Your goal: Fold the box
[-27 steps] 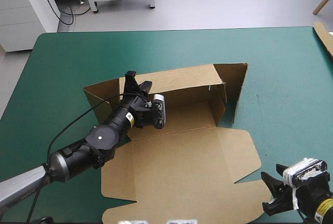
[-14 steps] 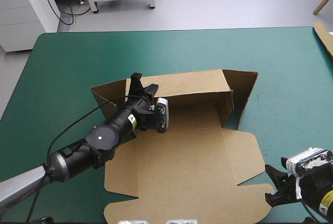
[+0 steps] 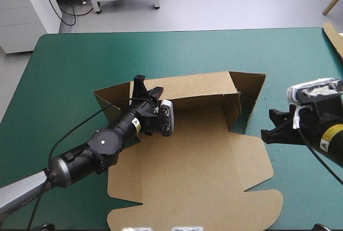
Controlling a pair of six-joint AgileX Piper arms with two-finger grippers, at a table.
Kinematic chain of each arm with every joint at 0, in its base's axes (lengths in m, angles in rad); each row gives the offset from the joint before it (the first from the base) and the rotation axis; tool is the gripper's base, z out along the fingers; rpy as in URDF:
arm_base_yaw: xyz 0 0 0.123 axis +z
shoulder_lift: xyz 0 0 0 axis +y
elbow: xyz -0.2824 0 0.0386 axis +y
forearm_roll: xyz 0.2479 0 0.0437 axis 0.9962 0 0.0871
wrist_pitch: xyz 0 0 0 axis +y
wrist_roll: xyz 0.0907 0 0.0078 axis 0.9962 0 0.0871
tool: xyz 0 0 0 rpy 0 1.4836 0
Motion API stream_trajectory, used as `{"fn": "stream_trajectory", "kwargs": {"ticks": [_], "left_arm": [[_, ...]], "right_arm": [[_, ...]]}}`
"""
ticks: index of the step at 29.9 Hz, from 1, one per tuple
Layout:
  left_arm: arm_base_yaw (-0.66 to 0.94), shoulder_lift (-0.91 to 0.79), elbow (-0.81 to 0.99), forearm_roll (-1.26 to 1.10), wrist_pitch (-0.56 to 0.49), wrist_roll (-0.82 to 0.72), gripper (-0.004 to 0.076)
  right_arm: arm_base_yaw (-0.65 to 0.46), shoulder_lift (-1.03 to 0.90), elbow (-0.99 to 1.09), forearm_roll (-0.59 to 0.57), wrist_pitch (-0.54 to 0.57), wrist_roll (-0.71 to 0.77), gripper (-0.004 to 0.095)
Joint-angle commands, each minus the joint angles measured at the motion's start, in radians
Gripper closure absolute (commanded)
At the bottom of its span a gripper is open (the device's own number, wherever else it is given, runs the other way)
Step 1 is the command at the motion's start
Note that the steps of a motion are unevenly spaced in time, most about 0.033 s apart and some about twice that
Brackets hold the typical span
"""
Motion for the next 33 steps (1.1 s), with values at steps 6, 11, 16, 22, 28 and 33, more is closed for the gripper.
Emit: {"fn": "stream_trajectory", "kwargs": {"ticks": [6, 11, 16, 22, 28, 33], "left_arm": [[-0.008, -0.025, -0.025, 0.002, 0.002, -0.022, 0.0731], [-0.008, -0.025, -0.025, 0.002, 0.004, -0.022, 0.0731], [-0.008, -0.025, -0.025, 0.002, 0.004, -0.022, 0.0731], [-0.008, -0.025, -0.025, 0.002, 0.004, -0.022, 0.0731], [-0.008, -0.025, -0.025, 0.002, 0.004, -0.022, 0.0731], [-0.008, -0.025, -0.025, 0.002, 0.011, -0.022, 0.0731]], "right_arm": [[-0.004, 0.204, -0.239, -0.071, 0.033, -0.003, 0.0464], [-0.045, 0.323, -0.388, -0.096, 0.077, -0.013, 0.0464], [-0.185, 0.44, -0.531, 0.038, 0.077, -0.119, 0.0464], [-0.387, 0.583, -0.648, 0.304, 0.077, -0.312, 0.0464], [-0.463, 0.735, -0.718, 0.371, 0.077, -0.402, 0.0463], [-0.463, 0.859, -0.788, 0.371, 0.077, -0.456, 0.0464]]}}
